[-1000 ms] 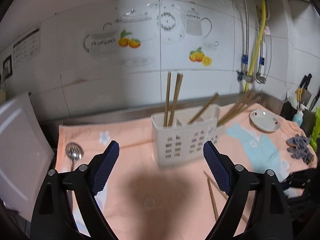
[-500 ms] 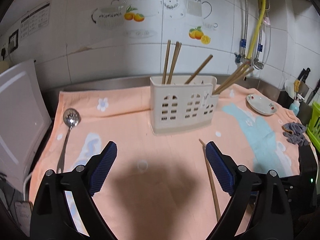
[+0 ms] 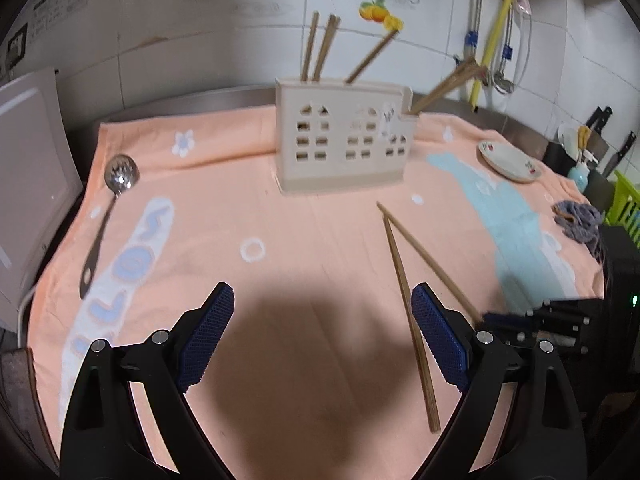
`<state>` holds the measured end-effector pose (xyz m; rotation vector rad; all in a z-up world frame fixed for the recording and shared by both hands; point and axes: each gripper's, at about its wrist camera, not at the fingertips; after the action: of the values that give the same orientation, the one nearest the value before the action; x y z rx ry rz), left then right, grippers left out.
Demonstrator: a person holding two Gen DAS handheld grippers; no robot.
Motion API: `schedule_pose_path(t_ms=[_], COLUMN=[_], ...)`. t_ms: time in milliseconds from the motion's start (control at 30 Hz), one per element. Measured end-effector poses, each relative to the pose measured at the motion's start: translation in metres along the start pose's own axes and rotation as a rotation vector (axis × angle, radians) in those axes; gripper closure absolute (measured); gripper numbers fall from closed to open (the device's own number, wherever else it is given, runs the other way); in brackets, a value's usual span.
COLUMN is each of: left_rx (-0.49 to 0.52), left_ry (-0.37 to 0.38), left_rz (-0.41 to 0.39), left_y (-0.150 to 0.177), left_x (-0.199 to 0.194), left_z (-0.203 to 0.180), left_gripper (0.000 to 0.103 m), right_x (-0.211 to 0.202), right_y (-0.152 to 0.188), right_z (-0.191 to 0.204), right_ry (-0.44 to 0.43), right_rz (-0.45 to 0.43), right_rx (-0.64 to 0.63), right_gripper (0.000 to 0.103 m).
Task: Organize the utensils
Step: 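Move both open tools back over the last two chopsticks, then close the right tool on a chopstick while the left tool closes on the other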
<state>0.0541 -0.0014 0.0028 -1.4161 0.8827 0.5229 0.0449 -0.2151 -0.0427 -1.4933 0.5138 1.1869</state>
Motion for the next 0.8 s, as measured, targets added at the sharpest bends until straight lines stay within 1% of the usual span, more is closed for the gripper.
schedule_pose_path(t_ms=[167, 300, 333, 367, 567, 600, 667, 733, 800], left_rx=[0.013, 0.039, 0.047, 0.055, 0.074, 0.075, 0.076, 0.075, 0.066], left_ry=[0.029, 0.066, 0.08, 0.091, 0.146, 0.157, 0.166, 0.174, 0.184], left_rz=[0.045, 0.07, 0.075, 0.081, 0.115, 0.123, 0.133, 0.144, 0.156], left_y=[0.017, 0.027, 0.029, 0.03, 0.034, 0.034, 0.035, 0.035, 0.035], left_x=[0.008, 0.013, 0.014, 0.016, 0.026, 0.027, 0.031, 0.034, 0.038], left_z=[-0.009, -0.021, -0.024, -0.027, -0.043, -0.045, -0.048, -0.049, -0.05], left_gripper=[0.015, 0.016, 0.02, 0.022, 0.039, 0.044, 0.048, 0.058, 0.063], right_x=[-0.003, -0.014, -0.018, -0.022, -0.044, -0.048, -0.054, -0.06, -0.066], right_y=[0.002, 0.003, 0.004, 0.004, 0.0, -0.001, -0.004, -0.006, -0.008], right_z=[-0.003, -0.007, -0.008, -0.009, -0.014, -0.015, -0.016, -0.017, -0.018], right_ry=[-0.007, -0.002, -0.001, 0.003, 0.013, 0.016, 0.018, 0.02, 0.018], right_rz=[-0.013, -0.041, -0.051, -0.062, -0.124, -0.134, -0.152, -0.17, -0.186], right_rx=[0.01, 0.016, 0.017, 0.017, 0.017, 0.016, 0.015, 0.012, 0.014], right_gripper=[0.095, 0.096, 0.096, 0.096, 0.096, 0.096, 0.096, 0.096, 0.097])
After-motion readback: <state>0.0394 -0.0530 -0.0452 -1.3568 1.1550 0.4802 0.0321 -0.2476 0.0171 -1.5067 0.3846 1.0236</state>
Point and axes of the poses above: each gripper's, at about its wrist camera, not at the fingertips, and x roughly the way its jaws point, z to its left, y to its underside, and after that the axes turned 11 degrees about z, right-handed
